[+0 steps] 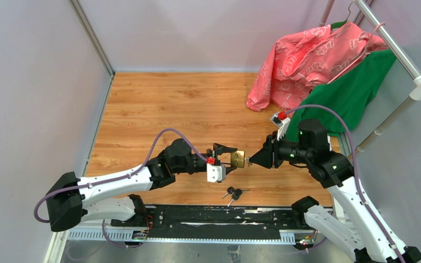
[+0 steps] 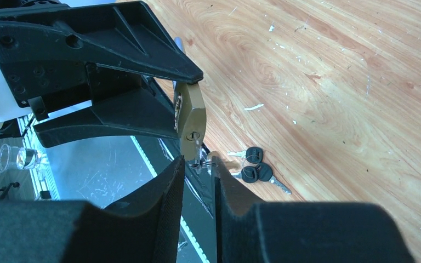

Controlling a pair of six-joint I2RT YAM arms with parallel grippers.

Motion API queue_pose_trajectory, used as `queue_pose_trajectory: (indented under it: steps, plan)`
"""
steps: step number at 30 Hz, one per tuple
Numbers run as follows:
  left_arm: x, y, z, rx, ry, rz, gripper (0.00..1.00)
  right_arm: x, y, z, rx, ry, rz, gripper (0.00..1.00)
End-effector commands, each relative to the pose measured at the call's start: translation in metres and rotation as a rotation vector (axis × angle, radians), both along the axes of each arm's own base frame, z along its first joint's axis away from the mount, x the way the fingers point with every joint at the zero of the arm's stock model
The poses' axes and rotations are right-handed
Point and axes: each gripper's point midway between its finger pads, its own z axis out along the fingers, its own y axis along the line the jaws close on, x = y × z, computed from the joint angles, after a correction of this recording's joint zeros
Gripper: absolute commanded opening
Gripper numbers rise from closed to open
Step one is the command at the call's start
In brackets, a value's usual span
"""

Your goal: Unlock with the key

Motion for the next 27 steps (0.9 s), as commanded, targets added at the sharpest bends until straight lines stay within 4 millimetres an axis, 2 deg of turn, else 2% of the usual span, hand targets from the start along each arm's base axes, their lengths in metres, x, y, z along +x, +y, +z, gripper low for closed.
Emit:
queue_pose_trajectory:
  steps: [1,4,11,27]
  plan:
    - [-0.002,-0.001,0.047,-0.137,-0.075,-0.015,0.00,0.001,-0.001,-0.003,-0.004,-0.008,0.002,0.25]
    - [-0.002,-0.001,0.046,-0.136,-0.073,-0.019,0.00,0.001,-0.001,-0.003,-0.002,-0.007,0.003,0.20]
    - [-0.004,-0.001,0.046,-0.136,-0.071,-0.025,0.00,0.000,0.003,-0.004,0.019,0.010,0.015,0.00]
    - [-0.005,0.000,0.047,-0.140,-0.072,-0.030,0.00,-0.004,0.011,-0.014,0.050,0.067,0.059,0.00]
